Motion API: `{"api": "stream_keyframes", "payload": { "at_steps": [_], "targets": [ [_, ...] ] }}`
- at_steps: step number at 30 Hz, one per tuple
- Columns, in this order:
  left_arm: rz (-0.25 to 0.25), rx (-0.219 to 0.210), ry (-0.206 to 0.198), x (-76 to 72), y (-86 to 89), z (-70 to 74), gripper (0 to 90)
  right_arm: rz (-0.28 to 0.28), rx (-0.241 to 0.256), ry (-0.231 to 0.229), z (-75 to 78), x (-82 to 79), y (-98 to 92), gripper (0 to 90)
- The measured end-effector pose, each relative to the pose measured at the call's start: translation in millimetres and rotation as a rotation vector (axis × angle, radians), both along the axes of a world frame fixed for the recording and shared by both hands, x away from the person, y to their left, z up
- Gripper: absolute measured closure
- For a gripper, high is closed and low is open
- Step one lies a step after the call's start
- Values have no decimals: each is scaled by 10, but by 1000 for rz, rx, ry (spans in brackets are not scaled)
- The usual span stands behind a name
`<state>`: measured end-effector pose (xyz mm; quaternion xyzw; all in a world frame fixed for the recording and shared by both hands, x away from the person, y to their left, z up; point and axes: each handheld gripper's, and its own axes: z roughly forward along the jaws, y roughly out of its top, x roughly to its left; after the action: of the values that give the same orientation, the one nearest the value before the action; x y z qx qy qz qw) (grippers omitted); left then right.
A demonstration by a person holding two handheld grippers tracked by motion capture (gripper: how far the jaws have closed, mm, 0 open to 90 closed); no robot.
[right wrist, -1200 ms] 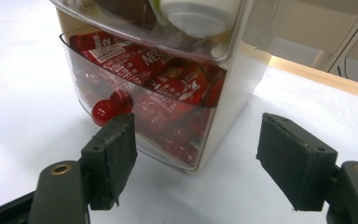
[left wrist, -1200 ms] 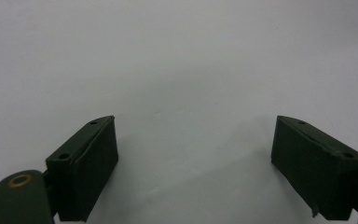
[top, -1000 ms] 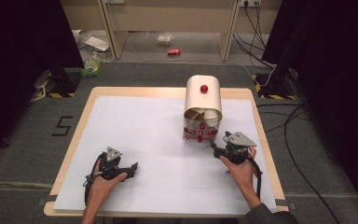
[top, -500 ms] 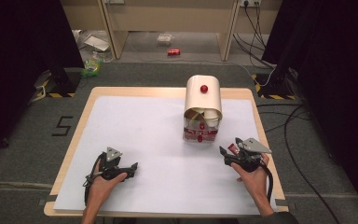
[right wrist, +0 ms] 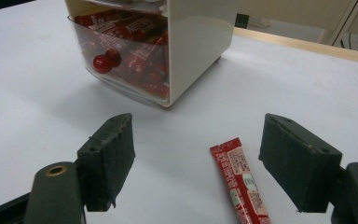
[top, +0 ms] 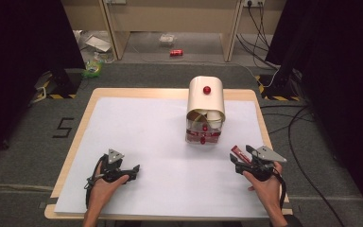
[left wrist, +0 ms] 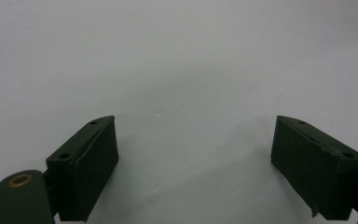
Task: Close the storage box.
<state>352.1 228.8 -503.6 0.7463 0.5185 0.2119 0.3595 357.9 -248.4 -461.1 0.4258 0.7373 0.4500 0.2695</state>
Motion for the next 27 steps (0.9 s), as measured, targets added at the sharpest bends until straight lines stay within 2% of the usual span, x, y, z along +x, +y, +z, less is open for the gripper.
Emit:
{"api": "stream_keyframes", "payload": {
  "at_steps": [9, 13, 22, 27],
  "targets": [
    [1, -5, 0, 0, 3, 0, 142, 14, 16, 7, -4, -114, -48, 265],
    [1, -4, -1, 0, 2, -1, 142, 25, 24, 31, -26, -161, -67, 241],
    [0, 0, 0, 0, 0, 0, 142, 60, 9, 81, -72, -270, -85, 202],
    [0, 0, 0, 0, 0, 0, 142, 73, -4, 87, -81, -327, -93, 201]
  ]
}}
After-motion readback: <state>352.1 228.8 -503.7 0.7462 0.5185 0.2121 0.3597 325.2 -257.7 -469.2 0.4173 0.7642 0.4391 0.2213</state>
